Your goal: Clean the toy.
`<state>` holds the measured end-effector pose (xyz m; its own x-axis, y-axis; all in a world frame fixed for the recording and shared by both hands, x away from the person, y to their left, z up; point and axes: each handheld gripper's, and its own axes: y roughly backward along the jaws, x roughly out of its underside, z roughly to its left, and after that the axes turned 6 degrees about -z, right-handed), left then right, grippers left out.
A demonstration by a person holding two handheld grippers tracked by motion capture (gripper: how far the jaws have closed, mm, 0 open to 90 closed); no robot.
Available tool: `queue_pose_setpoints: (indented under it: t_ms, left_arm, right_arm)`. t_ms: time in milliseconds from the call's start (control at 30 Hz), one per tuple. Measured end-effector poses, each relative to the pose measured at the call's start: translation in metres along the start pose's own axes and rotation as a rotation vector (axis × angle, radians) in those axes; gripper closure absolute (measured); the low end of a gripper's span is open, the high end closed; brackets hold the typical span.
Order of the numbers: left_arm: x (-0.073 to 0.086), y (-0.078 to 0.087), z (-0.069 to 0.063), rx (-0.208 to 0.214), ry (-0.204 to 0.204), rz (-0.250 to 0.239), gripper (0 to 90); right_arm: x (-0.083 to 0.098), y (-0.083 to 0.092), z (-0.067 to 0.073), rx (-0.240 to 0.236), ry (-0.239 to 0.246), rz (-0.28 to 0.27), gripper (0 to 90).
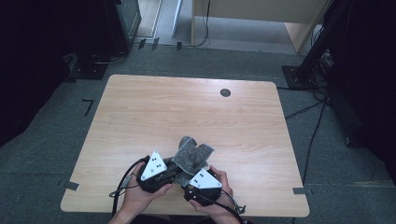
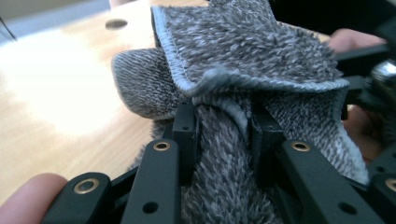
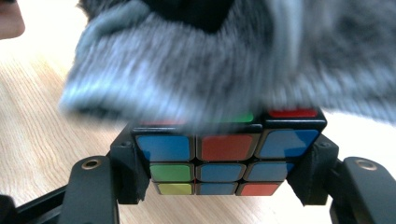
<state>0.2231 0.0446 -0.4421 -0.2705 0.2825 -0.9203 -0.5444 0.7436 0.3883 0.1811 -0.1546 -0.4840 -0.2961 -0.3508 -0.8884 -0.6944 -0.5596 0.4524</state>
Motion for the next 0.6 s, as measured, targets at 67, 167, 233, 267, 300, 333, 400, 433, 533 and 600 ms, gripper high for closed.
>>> queue_pose_setpoints:
  t_ms: [67,167,233,267,300,333,400,433,533,600]
  left_arm:
    - [0.0,0.002,0.005,-0.018,0.024,0.003,70.4]
    - [-0.004,0.005,-0.009,0.036,-0.017,-0.027,70.0]
    - [-0.007,0.002,-0.021,-0.019,-0.107,-0.012,69.7]
    - [-0.007,0.001,-0.023,-0.03,-0.125,-0.006,69.6]
    - [-0.006,0.0,-0.02,-0.028,-0.104,-0.002,69.6]
    - [-0.005,-0.001,-0.015,-0.032,-0.082,0.007,69.4]
    - [-0.002,0.001,-0.005,-0.074,-0.057,0.02,69.4]
    - [-0.002,0.002,-0.002,-0.077,-0.041,0.025,69.5]
    - [-0.005,0.005,-0.008,-0.006,-0.046,-0.009,69.4]
    - [-0.006,0.002,-0.019,-0.018,-0.106,-0.001,69.1]
  right_arm:
    - [0.0,-0.001,0.001,-0.004,-0.003,-0.001,34.7]
    - [-0.002,-0.001,0.002,-0.018,-0.005,-0.021,34.7]
    - [-0.002,0.0,0.002,-0.018,-0.004,-0.021,34.7]
    - [-0.002,0.0,0.001,-0.006,-0.007,-0.013,34.7]
    - [-0.002,0.0,0.001,-0.006,-0.007,-0.013,34.7]
    - [-0.002,0.001,0.001,-0.006,-0.009,-0.01,34.7]
    - [-0.001,0.0,0.001,-0.001,0.007,0.001,34.7]
    - [0.0,-0.001,0.001,-0.002,0.005,0.004,34.7]
    - [-0.002,-0.001,0.003,-0.018,-0.005,-0.015,34.7]
    - [-0.002,-0.001,0.003,-0.018,-0.002,-0.019,34.7]
